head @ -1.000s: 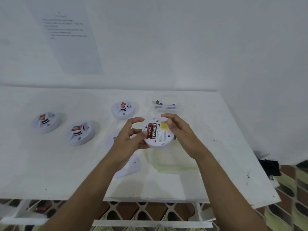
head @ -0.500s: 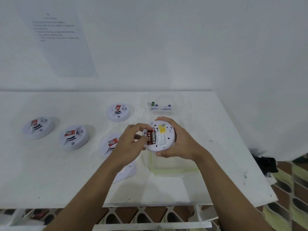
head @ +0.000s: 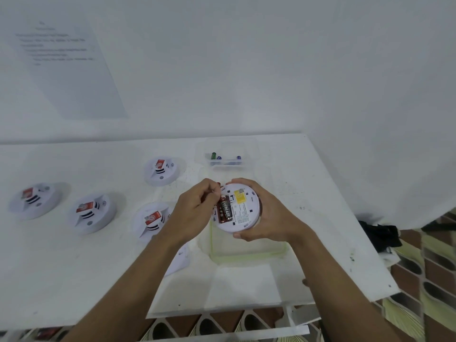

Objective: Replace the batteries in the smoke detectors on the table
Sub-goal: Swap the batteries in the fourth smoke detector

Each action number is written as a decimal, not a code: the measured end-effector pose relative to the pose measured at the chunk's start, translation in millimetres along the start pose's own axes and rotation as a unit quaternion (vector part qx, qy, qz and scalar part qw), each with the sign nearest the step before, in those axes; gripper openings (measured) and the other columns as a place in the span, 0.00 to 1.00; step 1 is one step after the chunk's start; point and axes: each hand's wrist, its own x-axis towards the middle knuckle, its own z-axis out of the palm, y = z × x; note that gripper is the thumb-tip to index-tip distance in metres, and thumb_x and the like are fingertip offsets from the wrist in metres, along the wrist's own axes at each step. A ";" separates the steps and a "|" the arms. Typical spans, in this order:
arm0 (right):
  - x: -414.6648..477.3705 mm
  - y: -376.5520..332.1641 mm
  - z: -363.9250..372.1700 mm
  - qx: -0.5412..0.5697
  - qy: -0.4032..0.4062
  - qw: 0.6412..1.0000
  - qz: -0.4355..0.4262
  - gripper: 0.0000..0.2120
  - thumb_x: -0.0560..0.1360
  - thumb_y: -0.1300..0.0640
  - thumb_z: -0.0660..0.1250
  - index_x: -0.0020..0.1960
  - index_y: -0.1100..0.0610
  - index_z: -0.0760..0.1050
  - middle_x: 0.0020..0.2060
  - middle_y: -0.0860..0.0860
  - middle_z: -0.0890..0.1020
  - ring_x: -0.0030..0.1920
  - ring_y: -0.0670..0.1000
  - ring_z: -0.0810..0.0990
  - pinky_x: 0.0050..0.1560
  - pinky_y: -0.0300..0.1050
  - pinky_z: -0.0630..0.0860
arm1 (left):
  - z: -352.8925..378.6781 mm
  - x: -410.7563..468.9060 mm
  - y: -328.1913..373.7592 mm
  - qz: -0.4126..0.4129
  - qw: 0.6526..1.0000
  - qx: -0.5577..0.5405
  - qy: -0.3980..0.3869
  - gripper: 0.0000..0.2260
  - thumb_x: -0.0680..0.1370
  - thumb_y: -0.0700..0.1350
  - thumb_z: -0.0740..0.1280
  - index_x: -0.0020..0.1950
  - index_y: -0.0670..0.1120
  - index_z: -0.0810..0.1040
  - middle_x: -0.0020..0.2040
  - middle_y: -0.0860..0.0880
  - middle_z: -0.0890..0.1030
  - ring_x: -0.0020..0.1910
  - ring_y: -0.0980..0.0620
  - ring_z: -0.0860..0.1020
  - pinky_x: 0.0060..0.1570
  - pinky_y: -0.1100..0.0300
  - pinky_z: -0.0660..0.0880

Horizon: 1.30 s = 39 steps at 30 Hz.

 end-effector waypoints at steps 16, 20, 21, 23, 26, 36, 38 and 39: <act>-6.8 17.7 -44.6 -0.002 0.104 0.994 0.029 0.45 0.65 0.66 0.81 0.74 0.49 0.62 0.63 0.40 0.76 0.65 0.42 0.76 0.58 0.36 0.76 | 41.1 58.5 11.1 -0.024 0.969 -0.188 0.159 0.05 0.77 0.43 0.71 0.50 0.48 0.76 0.44 0.51 0.84 0.41 0.54 0.83 0.46 0.54 0.80; -10.5 25.1 -58.3 0.001 0.142 0.989 0.035 0.44 0.62 0.64 0.79 0.71 0.48 0.63 0.61 0.38 0.77 0.63 0.41 0.76 0.56 0.35 0.76 | 45.6 83.5 2.0 -0.049 0.991 -0.010 0.124 0.06 0.74 0.46 0.73 0.48 0.49 0.78 0.40 0.53 0.84 0.39 0.56 0.82 0.44 0.57 0.79; -11.6 26.1 -61.3 0.005 0.151 0.988 0.038 0.43 0.62 0.64 0.79 0.71 0.47 0.63 0.60 0.37 0.77 0.63 0.41 0.76 0.55 0.35 0.76 | 48.3 87.7 1.4 -0.046 0.993 0.045 0.103 0.06 0.74 0.47 0.73 0.47 0.49 0.78 0.39 0.54 0.84 0.37 0.60 0.81 0.42 0.63 0.76; -13.5 29.0 -66.6 0.012 0.168 0.985 0.039 0.43 0.62 0.64 0.79 0.71 0.47 0.63 0.60 0.39 0.77 0.62 0.40 0.77 0.54 0.35 0.77 | 55.9 95.2 2.0 -0.039 0.989 0.129 0.052 0.07 0.73 0.47 0.74 0.46 0.47 0.78 0.36 0.55 0.82 0.34 0.66 0.77 0.34 0.73 0.70; -15.6 34.8 -74.0 0.025 0.184 0.982 0.037 0.43 0.64 0.67 0.78 0.73 0.51 0.62 0.62 0.44 0.76 0.61 0.38 0.76 0.53 0.33 0.77 | 68.5 107.5 1.3 -0.048 0.977 0.205 -0.016 0.10 0.70 0.47 0.77 0.44 0.44 0.79 0.38 0.51 0.81 0.35 0.60 0.77 0.31 0.68 0.68; -20.1 44.3 -91.5 0.030 0.162 0.985 0.043 0.42 0.66 0.69 0.79 0.73 0.51 0.62 0.65 0.47 0.75 0.62 0.38 0.76 0.55 0.36 0.77 | 82.4 120.9 -1.1 -0.066 0.942 0.324 -0.064 0.13 0.68 0.48 0.79 0.42 0.44 0.78 0.40 0.51 0.76 0.36 0.56 0.74 0.32 0.66 0.65; -20.9 43.6 -93.7 0.031 0.153 0.987 0.042 0.42 0.66 0.67 0.79 0.73 0.50 0.63 0.65 0.46 0.75 0.63 0.40 0.76 0.53 0.37 0.78 | 82.4 116.6 2.9 -0.039 0.952 0.300 -0.033 0.10 0.71 0.46 0.77 0.44 0.44 0.78 0.42 0.49 0.79 0.39 0.53 0.76 0.37 0.65 0.68; -21.4 43.1 -94.9 0.031 0.150 0.987 0.041 0.42 0.66 0.66 0.79 0.73 0.50 0.63 0.64 0.46 0.76 0.63 0.41 0.76 0.52 0.38 0.78 | 82.9 112.7 6.7 -0.005 0.961 0.277 -0.013 0.07 0.72 0.45 0.75 0.45 0.45 0.78 0.42 0.49 0.80 0.40 0.53 0.76 0.39 0.67 0.69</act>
